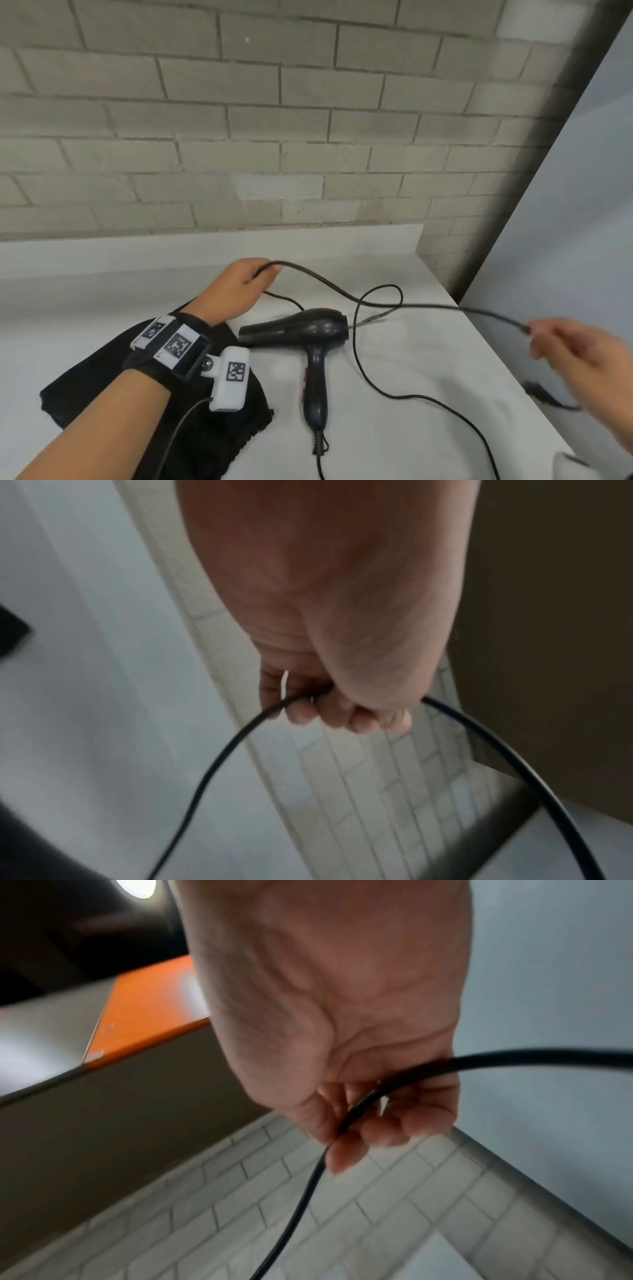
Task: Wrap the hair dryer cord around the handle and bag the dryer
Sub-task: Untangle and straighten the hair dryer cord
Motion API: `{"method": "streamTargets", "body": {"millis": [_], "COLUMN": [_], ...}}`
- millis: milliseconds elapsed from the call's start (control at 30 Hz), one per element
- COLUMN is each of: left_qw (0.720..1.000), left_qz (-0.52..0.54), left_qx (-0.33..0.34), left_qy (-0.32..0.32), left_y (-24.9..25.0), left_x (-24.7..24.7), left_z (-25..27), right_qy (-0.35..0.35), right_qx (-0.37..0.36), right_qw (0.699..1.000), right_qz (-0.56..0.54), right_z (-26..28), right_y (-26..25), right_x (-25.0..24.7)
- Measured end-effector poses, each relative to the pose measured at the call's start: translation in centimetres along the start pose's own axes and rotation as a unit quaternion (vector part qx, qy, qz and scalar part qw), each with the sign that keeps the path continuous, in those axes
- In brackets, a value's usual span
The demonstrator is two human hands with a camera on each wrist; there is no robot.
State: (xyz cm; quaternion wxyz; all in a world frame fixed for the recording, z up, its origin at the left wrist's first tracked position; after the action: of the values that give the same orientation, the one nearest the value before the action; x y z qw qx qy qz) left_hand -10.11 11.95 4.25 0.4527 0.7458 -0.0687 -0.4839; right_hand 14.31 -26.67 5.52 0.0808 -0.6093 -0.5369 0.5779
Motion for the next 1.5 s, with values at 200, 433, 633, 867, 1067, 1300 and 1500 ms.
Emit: {"method": "streamTargets", "body": {"millis": [200, 433, 633, 867, 1067, 1300, 1500], "left_qw": [0.994, 0.977, 0.982, 0.944, 0.931, 0.925, 0.924], "left_qz": [0.001, -0.065, -0.170, -0.159, -0.166, -0.130, -0.172], "left_qx": [0.097, 0.200, 0.080, 0.088, 0.116, 0.112, 0.063], "left_qy": [0.046, 0.022, -0.010, -0.276, -0.304, -0.340, -0.336], "left_y": [9.7, 17.3, 18.1, 14.9, 8.3, 2.5, 2.5], "left_x": [0.2, 4.6, 9.9, 15.4, 14.8, 15.4, 17.6], "left_z": [-1.2, -2.6, -4.1, -3.9, 0.4, 8.5, 8.4], "right_qy": [-0.136, -0.209, -0.261, -0.192, -0.159, -0.102, -0.312], "right_qx": [-0.058, -0.073, -0.035, 0.114, 0.160, 0.164, -0.063], "right_qw": [0.989, 0.975, 0.962, 0.972, 0.968, 0.966, 0.944], "right_qz": [-0.028, 0.022, 0.070, 0.077, 0.108, 0.171, 0.081], "right_z": [2.1, 0.6, 1.3, 2.4, 5.1, 7.3, 11.1], "right_y": [-4.8, -7.0, -3.2, 5.6, 10.4, 9.9, -0.1], "right_x": [7.5, 14.2, 16.7, 14.4, 12.4, 10.1, 13.3]}}
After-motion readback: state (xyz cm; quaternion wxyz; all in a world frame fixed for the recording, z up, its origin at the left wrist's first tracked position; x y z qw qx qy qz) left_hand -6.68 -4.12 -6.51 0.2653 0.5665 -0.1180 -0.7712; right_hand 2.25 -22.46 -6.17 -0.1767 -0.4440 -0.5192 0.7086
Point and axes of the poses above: each hand's wrist, its own z-axis away from the middle knuckle, its own x-axis out of the palm, y = z × x, the point moved 6 cm from there along -z, towards the middle knuckle, and after that the axes turned 8 degrees about -x, right-handed, at the moved point
